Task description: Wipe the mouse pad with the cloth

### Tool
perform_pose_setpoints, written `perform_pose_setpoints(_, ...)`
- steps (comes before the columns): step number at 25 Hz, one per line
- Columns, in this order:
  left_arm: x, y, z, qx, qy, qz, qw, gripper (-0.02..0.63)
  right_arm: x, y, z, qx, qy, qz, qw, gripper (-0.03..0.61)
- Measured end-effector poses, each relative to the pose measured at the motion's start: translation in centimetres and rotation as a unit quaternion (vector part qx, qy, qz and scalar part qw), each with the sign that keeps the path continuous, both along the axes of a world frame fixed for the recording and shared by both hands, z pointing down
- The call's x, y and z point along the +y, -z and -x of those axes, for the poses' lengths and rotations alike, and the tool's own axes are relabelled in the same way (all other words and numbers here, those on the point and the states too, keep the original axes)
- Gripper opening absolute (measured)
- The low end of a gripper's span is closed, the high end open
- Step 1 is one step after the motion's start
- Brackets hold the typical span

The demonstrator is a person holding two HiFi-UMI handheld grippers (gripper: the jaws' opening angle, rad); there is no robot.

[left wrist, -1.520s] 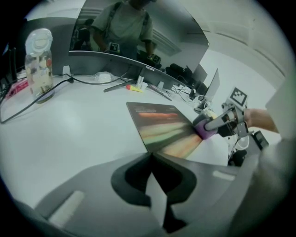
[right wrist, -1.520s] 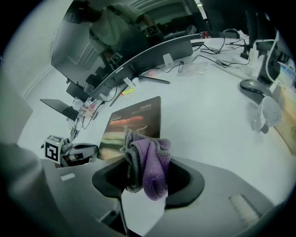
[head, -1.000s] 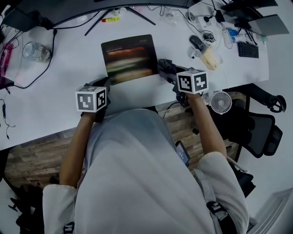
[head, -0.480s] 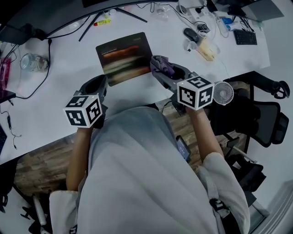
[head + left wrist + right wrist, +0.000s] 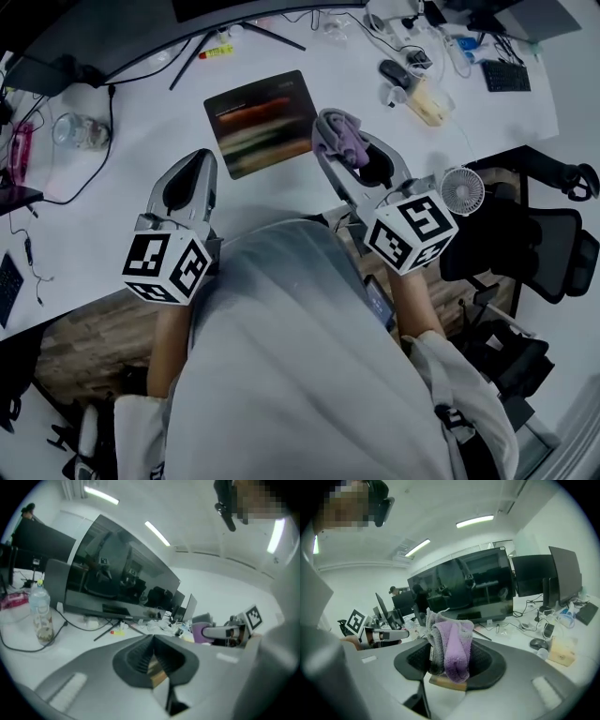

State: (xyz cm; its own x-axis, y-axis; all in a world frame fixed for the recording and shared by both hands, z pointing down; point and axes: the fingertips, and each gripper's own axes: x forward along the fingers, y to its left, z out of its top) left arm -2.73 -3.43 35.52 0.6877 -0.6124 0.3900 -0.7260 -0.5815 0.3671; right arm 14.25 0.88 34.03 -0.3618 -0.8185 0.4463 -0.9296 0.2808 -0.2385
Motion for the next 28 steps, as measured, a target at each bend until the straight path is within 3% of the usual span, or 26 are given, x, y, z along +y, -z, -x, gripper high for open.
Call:
perform_pose_setpoints(3,0.2,2.2,0.6,-0.02,0.017,-0.061,0.9978,0.0,0.5,2.2,1.1,0.011,0.012,-0.027,1.0,0.198)
perform_pose_setpoints(8,1.3,4.5,0.6,-0.017,0.013,-0.102,0.9946,0.0,1.1,4.0,2.8,-0.004,0.028,-0.041,0.999,0.184)
perform_pose_setpoints(16,1.1,4.8,1.1,-0.023,0.011,-0.122,0.9922,0.0,0.9,3.1,4.2,0.019,0.026,-0.011,0.999,0.181)
perform_pose_setpoints(28,0.1,2.7,1.7,-0.052,0.01,-0.099,0.9936,0.0,0.5,1.5,4.7,-0.003,0.01,0.03,0.999,0.181)
